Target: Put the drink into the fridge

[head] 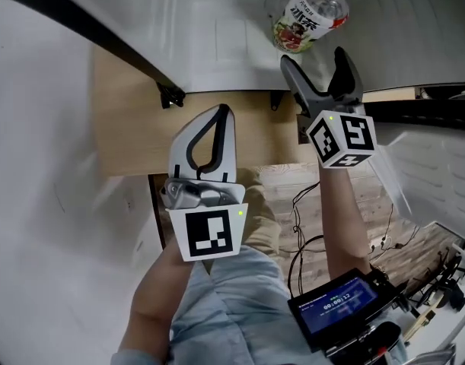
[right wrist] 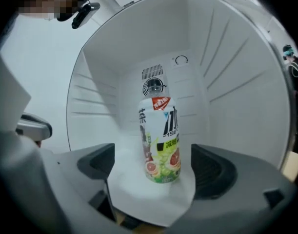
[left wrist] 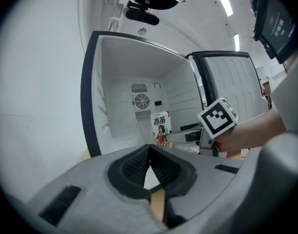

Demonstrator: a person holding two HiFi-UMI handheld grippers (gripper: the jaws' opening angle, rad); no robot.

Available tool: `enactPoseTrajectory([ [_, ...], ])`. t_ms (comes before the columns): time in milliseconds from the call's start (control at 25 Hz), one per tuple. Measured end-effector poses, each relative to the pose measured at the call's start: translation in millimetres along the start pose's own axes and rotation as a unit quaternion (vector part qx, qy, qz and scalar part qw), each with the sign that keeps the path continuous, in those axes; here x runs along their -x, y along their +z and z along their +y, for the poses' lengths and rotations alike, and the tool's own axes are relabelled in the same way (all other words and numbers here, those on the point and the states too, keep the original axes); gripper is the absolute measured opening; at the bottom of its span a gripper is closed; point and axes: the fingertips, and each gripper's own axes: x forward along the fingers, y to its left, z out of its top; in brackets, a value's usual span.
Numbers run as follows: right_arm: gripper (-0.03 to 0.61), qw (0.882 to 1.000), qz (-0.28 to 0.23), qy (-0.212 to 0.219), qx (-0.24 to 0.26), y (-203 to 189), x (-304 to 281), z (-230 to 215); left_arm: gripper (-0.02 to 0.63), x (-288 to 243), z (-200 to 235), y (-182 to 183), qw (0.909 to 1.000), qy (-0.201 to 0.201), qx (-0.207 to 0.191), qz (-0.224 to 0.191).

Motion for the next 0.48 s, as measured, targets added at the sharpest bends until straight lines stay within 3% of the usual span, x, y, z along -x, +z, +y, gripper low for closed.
enactPoseTrajectory([
  [200,0.421,1.0,-0.007,-0.003,-0.018,13,49,32,0.009,23,15,22,1.0,0.005,-0.003,-0.007],
  [360,0.261,1.0,0.019,0.003,-0.012,28,82,68,0.009,47,26,44,0.9997,0.016,0.017,-0.013],
  [480,0.15,1.0,0.007,0.001,0.009,53,96,89,0.009,55,37,67,0.9987,0.019,0.023,-0.042],
])
